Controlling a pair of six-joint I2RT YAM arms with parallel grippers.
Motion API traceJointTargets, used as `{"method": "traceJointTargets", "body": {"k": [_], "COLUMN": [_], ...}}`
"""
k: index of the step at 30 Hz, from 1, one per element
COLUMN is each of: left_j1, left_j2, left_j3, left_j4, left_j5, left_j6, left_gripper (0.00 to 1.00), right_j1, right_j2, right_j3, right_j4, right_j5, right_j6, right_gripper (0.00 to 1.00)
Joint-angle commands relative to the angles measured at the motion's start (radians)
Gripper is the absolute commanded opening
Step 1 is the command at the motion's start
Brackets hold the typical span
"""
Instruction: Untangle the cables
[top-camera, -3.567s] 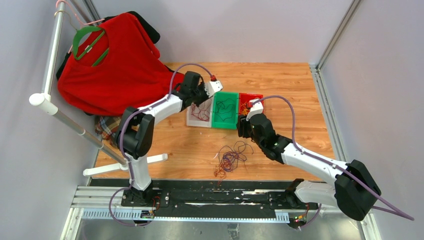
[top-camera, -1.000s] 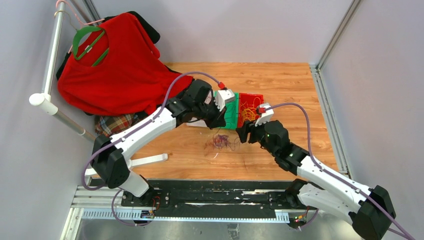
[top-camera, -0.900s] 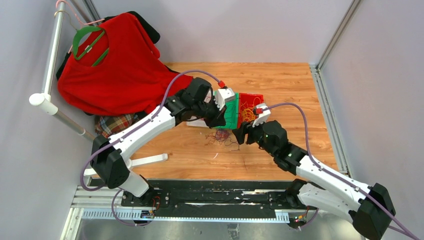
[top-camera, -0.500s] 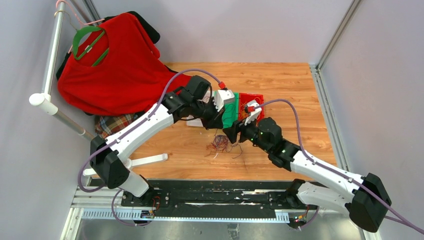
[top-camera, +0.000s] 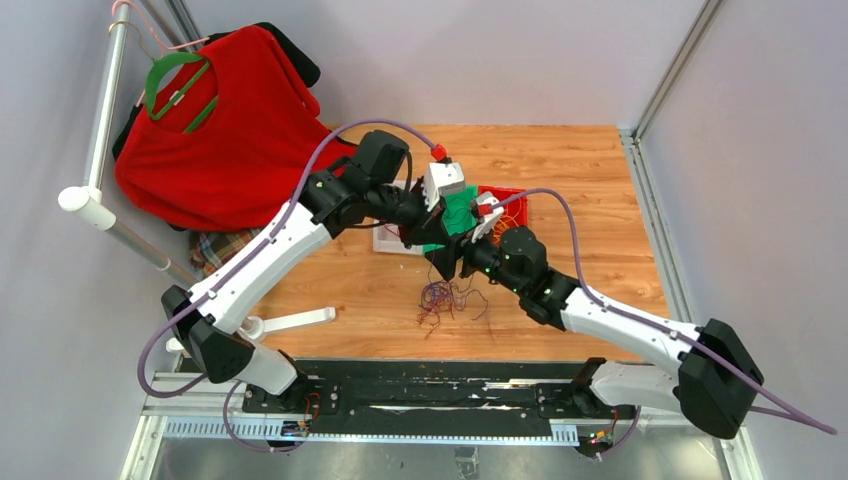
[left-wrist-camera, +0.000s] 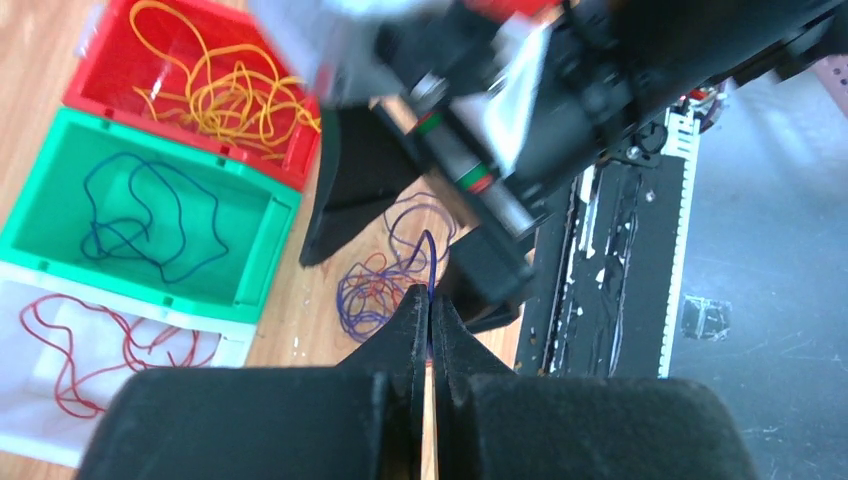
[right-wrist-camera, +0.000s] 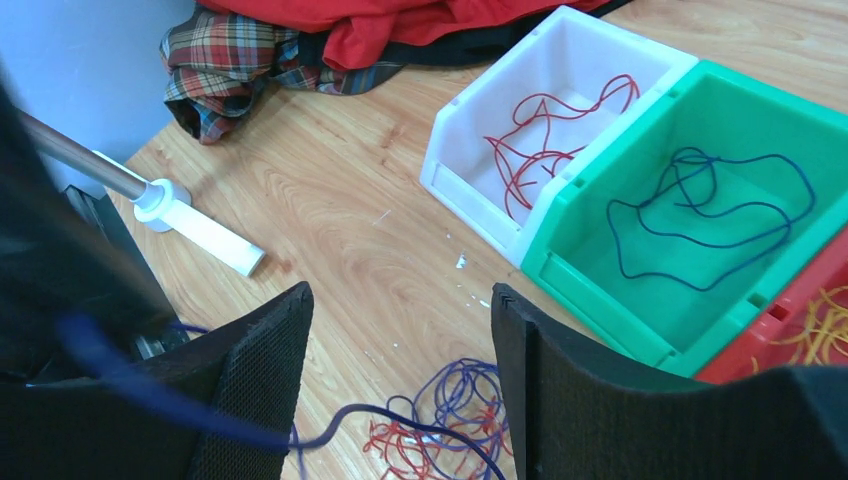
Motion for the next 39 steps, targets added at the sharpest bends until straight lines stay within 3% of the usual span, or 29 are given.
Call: {"method": "traceJointTargets", "body": {"k": [1, 5, 13, 23, 33, 39], "left_j1": [0.002, 0.002, 0.002, 0.002, 0.002, 0.002], "left_j2": [-0.017, -0.025, -0.023, 0.067, -0.017, -0.017], "left_j3": [0.095, 0.166, 0.414, 0.828, 0.757, 0.790], "left_j4": [-0.045, -0.070, -0.089, -0.071, 0.234, 0.397], "left_j5": [0.064, 0.078, 0.028, -0.065, -0.191, -0.308], "left_j6": [-0.001, -0.005, -0.026, -0.061, -0.109, -0.045], "left_gripper": [0.01, 0.01, 0.01, 0.01, 0.01, 0.01], "right_j1": [0.015, 0.016, 0.015, 0.016, 0.016, 0.029], "right_j2": [0.075, 0.142, 0.216, 0.252, 0.345, 0.391], "right_j3": [0.051, 0.053, 0.012, -0.021, -0.081, -0.184], "right_j4": [0.074, 0.114, 0.145, 0.164, 0.202, 0.270], "right_j5": [-0.002, -0.006, 0.028, 0.044, 0.018, 0.024], "right_j6": [0.036, 0.060, 0.094, 0.114, 0.147, 0.192], "right_gripper": [0.65, 0.57, 0.32, 0.36, 0.35, 0.35]}}
